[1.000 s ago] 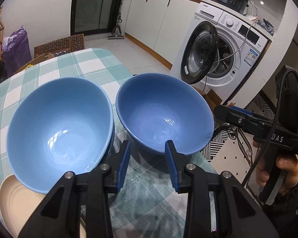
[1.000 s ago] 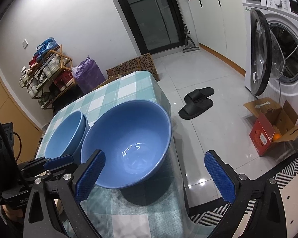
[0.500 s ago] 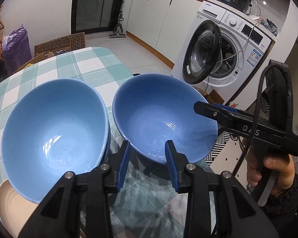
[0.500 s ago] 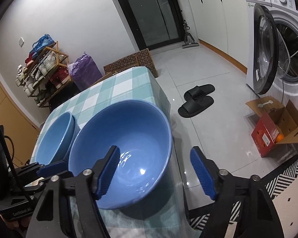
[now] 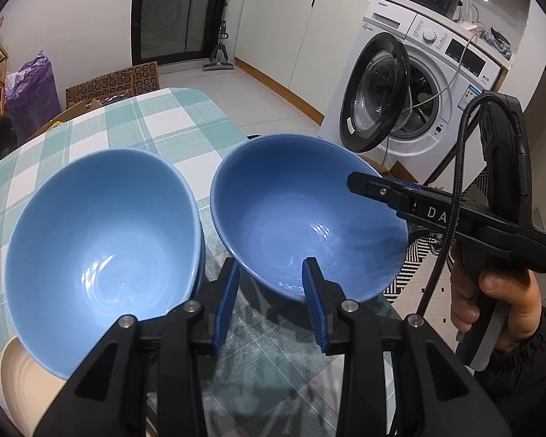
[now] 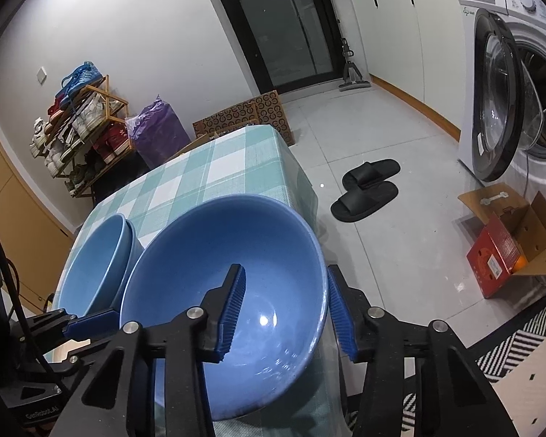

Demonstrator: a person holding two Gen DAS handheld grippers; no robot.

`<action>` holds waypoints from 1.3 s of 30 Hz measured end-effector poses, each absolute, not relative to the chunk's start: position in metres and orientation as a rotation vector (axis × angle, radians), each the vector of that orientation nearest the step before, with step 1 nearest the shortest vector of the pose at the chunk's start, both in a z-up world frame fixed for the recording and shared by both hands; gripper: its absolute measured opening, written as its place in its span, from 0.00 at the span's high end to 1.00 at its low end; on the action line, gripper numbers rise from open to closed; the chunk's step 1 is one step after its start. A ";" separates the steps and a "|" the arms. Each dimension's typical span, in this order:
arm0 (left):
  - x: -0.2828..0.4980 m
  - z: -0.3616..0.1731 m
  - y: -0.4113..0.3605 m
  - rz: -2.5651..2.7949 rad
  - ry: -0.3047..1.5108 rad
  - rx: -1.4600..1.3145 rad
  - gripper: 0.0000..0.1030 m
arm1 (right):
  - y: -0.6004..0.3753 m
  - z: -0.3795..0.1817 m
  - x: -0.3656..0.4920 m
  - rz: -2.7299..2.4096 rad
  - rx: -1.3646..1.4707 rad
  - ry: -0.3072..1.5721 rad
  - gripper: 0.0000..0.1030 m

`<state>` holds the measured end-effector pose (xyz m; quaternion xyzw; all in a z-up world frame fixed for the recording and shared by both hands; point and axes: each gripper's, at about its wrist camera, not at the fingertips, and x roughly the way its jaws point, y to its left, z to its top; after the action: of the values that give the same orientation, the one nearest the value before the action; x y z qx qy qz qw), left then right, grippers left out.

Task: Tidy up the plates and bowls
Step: 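Lift the dark blue bowl with both grippers and carry it toward the bowl stack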

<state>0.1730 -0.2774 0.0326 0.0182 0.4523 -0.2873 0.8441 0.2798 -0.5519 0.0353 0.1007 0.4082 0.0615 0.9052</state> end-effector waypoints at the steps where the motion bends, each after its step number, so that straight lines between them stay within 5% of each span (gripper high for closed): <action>1: 0.173 0.033 -0.277 -0.607 0.953 0.040 0.66 | -0.554 0.035 0.279 0.126 0.210 0.842 0.60; 10: 0.176 0.033 -0.284 -0.617 0.953 0.050 0.66 | -0.568 0.033 0.270 0.116 0.221 0.841 0.73; 39: 0.178 0.029 -0.294 -0.606 0.942 0.086 0.66 | -0.571 0.033 0.266 0.130 0.186 0.819 0.76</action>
<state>0.1779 -0.2942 0.0289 0.0408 0.4468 -0.2871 0.8463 0.2661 -0.5712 0.0334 0.0902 0.3974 0.0632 0.9110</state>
